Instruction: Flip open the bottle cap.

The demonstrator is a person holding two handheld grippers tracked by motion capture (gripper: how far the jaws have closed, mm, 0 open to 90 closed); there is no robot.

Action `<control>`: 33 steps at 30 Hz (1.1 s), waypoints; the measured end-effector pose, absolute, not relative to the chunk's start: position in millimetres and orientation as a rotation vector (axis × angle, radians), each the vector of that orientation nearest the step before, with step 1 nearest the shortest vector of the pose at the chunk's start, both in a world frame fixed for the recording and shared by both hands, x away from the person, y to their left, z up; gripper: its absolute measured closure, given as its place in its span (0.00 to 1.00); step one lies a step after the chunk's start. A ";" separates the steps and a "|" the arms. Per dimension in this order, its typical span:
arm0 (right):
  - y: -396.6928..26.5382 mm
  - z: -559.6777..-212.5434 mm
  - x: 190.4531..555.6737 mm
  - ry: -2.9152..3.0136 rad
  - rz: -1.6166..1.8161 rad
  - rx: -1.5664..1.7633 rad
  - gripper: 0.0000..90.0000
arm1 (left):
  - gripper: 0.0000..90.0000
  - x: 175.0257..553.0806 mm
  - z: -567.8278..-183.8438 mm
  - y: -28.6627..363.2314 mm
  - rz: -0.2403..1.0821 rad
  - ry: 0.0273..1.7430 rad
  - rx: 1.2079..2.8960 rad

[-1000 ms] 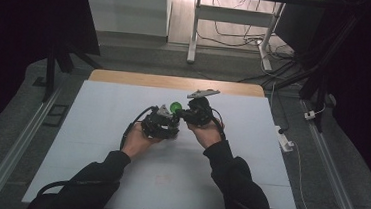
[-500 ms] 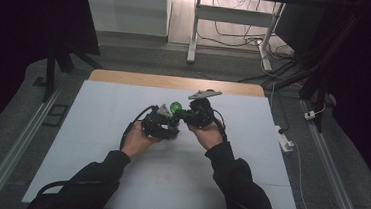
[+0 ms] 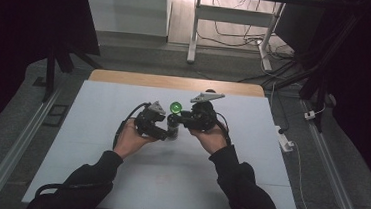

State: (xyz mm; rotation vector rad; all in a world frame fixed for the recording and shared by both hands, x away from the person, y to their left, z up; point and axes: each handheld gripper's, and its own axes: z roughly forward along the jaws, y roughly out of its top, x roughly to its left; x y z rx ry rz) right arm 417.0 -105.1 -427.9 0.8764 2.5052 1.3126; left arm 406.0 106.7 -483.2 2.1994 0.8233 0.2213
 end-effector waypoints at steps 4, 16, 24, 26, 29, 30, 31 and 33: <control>-108.4 -427.7 413.4 2.506 1.317 0.885 0.62 | 0.20 402.7 -481.7 112.6 0.182 0.829 2.190; -120.8 -429.7 397.8 2.522 1.310 0.887 0.38 | 0.09 382.6 -470.0 131.6 0.120 0.832 2.160; -130.6 -428.0 385.0 2.536 1.312 0.888 0.23 | 0.03 360.1 -462.9 154.5 0.101 0.840 2.142; -133.1 -427.2 381.0 2.540 1.313 0.885 0.20 | 0.01 354.0 -461.3 161.5 0.091 0.842 2.128; -136.9 -426.5 374.2 2.538 1.309 0.883 0.15 | 0.00 344.5 -459.1 171.3 0.080 0.846 2.106; -138.4 -426.5 372.1 2.540 1.308 0.880 0.13 | 0.00 341.1 -458.5 174.4 0.079 0.844 2.099; -140.1 -426.6 370.1 2.543 1.307 0.879 0.12 | 0.00 337.8 -457.9 177.3 0.080 0.844 2.093; -143.9 -427.3 366.0 2.547 1.312 0.875 0.10 | 0.00 330.9 -456.4 182.6 0.077 0.851 2.080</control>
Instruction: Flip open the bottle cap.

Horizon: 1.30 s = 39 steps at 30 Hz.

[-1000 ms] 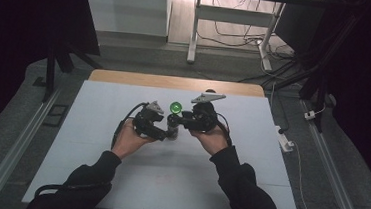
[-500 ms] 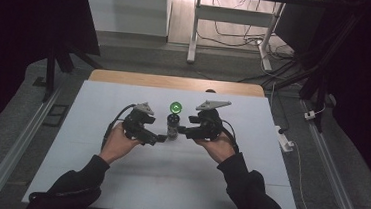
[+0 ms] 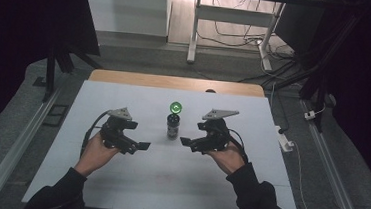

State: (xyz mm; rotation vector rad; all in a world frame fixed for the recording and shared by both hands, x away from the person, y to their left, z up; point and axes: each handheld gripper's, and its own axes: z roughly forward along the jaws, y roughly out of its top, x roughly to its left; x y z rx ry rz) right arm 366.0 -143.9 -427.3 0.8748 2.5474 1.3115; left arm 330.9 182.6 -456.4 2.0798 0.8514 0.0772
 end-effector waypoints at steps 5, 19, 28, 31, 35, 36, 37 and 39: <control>-155.2 -430.6 355.8 2.554 1.304 0.874 0.02 | 0.00 313.0 -454.4 197.7 0.072 0.863 2.034; -198.1 -437.1 327.3 2.492 1.256 0.923 0.00 | 0.00 261.0 -459.4 240.2 0.086 0.988 1.934; -236.0 -440.7 307.2 2.410 1.242 1.019 0.00 | 0.00 229.4 -463.6 267.2 0.136 1.061 1.897; -249.5 -443.2 301.0 2.380 1.230 1.056 0.00 | 0.00 221.5 -465.6 274.6 0.134 1.082 1.887; -265.2 -446.3 293.5 2.350 1.213 1.097 0.00 | 0.00 211.8 -468.8 281.3 0.164 1.101 1.891; -268.6 -447.1 291.7 2.344 1.206 1.106 0.00 | 0.00 209.4 -469.4 282.8 0.173 1.107 1.892; -272.0 -447.6 289.7 2.342 1.198 1.114 0.00 | 0.00 207.0 -469.8 284.2 0.189 1.112 1.898; -278.2 -449.0 285.9 2.332 1.185 1.130 0.00 | 0.00 202.2 -470.7 286.6 0.218 1.125 1.905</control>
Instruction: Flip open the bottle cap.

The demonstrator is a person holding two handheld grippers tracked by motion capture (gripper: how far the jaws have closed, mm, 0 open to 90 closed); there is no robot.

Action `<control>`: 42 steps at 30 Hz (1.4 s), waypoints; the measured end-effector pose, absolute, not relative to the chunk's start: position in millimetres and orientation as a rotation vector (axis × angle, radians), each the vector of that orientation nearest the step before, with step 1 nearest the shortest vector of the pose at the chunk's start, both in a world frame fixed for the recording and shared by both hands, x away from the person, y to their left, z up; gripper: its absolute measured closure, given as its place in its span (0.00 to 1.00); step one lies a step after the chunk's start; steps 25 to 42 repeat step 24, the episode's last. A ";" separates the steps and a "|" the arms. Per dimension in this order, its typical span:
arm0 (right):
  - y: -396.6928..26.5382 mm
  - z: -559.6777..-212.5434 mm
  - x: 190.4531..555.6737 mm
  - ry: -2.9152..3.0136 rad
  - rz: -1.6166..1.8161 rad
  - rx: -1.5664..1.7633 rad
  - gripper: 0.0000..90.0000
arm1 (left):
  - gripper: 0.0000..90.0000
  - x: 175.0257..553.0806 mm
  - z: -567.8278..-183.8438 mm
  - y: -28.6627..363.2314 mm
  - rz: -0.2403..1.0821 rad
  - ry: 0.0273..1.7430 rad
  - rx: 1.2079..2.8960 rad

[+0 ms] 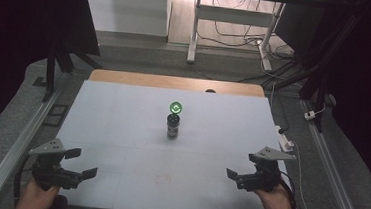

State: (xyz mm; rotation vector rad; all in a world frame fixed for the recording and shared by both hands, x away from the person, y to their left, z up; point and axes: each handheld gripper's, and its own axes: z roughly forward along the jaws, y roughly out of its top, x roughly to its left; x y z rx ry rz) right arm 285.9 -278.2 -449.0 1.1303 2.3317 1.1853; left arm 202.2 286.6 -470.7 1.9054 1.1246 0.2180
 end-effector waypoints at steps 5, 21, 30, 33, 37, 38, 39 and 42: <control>-291.6 -454.9 278.1 2.330 1.141 1.187 0.00 | 0.00 192.2 -472.7 293.5 0.283 1.168 1.915; -313.0 -457.6 261.9 2.320 1.098 1.287 0.00 | 0.00 181.4 -478.6 301.4 0.338 1.261 1.960; -312.4 -458.0 262.0 2.325 1.089 1.286 0.00 | 0.00 182.5 -478.7 301.1 0.335 1.263 1.954; -312.4 -458.0 262.0 2.325 1.089 1.286 0.00 | 0.00 182.5 -478.7 301.1 0.335 1.263 1.954; -312.4 -458.0 262.0 2.325 1.089 1.286 0.00 | 0.00 182.5 -478.7 301.1 0.335 1.263 1.954; -312.4 -458.0 262.0 2.325 1.089 1.286 0.00 | 0.00 182.5 -478.7 301.1 0.335 1.263 1.954; -312.4 -458.0 262.0 2.325 1.089 1.286 0.00 | 0.00 182.5 -478.7 301.1 0.335 1.263 1.954; -312.4 -458.0 262.0 2.325 1.089 1.286 0.00 | 0.00 182.5 -478.7 301.1 0.335 1.263 1.954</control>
